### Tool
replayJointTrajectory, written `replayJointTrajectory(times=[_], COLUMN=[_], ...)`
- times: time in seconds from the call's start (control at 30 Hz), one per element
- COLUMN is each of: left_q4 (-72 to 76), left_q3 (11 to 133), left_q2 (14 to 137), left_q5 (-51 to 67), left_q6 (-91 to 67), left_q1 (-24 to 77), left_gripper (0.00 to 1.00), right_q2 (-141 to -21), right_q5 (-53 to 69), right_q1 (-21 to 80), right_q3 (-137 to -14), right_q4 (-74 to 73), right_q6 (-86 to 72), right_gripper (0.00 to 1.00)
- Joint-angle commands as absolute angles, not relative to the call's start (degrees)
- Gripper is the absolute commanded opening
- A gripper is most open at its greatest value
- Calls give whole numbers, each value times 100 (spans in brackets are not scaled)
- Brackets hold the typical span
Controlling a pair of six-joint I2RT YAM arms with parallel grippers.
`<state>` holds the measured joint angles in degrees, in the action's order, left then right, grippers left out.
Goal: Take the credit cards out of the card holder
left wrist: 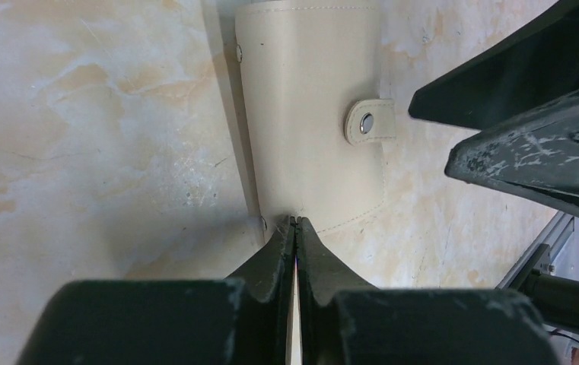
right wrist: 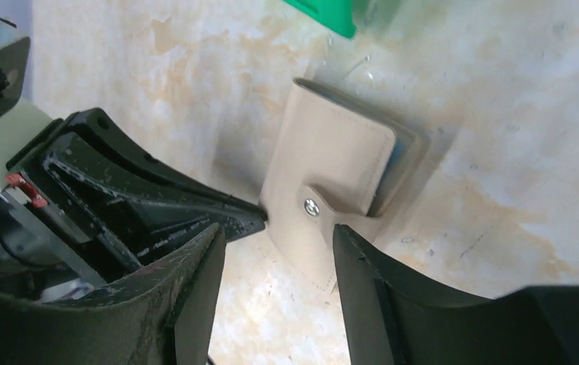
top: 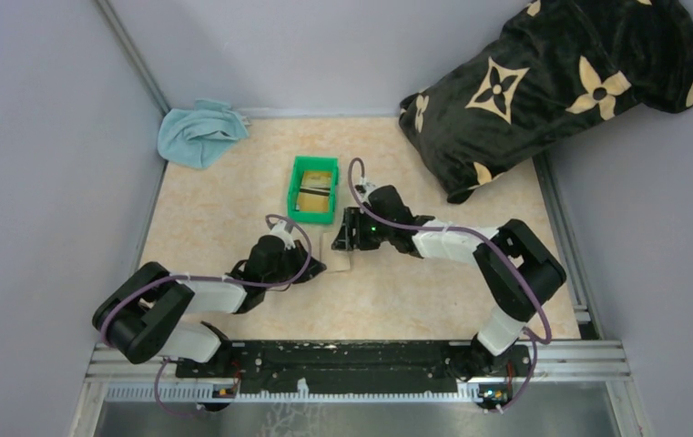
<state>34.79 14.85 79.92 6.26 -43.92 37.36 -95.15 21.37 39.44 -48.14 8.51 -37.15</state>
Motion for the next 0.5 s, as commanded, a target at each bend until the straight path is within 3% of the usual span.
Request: replayJointTrajectory(times=[0.0,0.13,0.47], left_q4=[3116,3070,2955], left_q3=[1407,1398,1378], left_q2=[8147,8084,7969], left_q5=[663,642,571], left_q6=[-4348,-4346,-4306], left_q1=[3762,3764,3762], left_gripper=[8,8,8], right_q2=[-9218,-9503,-10003], right_q5=[432,-724,-940], right_q1=[4507,5027,5127], right_q3=[-5646,-6300,-6246], right_q4=[-141,-930,-1154], right_q6=[-2777,-2375,-2296], right_gripper=[54,51,43])
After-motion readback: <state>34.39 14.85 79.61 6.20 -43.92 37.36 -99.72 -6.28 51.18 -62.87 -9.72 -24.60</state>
